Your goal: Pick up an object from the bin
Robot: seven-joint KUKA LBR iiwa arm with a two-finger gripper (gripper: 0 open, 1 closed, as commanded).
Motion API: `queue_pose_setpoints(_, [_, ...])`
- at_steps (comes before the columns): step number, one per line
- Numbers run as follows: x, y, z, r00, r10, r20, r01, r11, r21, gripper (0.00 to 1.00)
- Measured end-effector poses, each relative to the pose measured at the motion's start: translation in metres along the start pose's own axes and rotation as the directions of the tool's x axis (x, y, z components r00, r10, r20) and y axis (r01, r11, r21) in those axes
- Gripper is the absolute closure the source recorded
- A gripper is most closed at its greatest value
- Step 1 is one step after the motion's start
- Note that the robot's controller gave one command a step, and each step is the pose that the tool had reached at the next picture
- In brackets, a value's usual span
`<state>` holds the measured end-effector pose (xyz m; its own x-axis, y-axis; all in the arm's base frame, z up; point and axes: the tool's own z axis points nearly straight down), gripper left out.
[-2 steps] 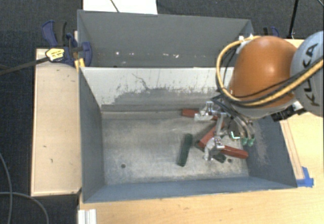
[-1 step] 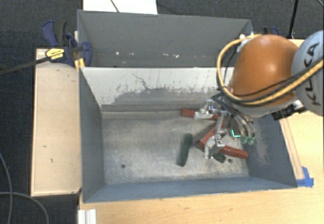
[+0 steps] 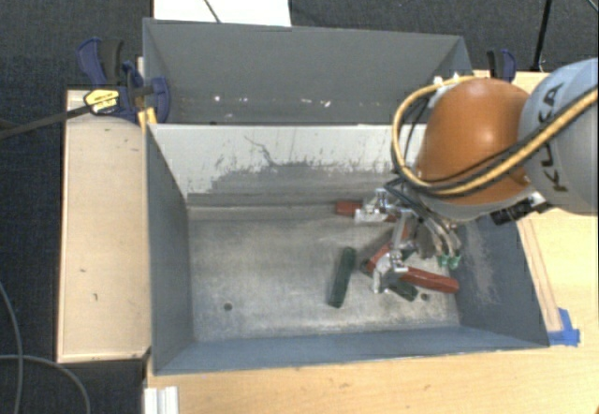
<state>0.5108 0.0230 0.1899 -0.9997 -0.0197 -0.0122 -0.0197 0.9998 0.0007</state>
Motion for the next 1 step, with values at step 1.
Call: queue_pose_setpoints(1, [0.0053,-0.0296,0.0702,0.998,-0.063,-0.005,0.063,0.998,0.0,0.0])
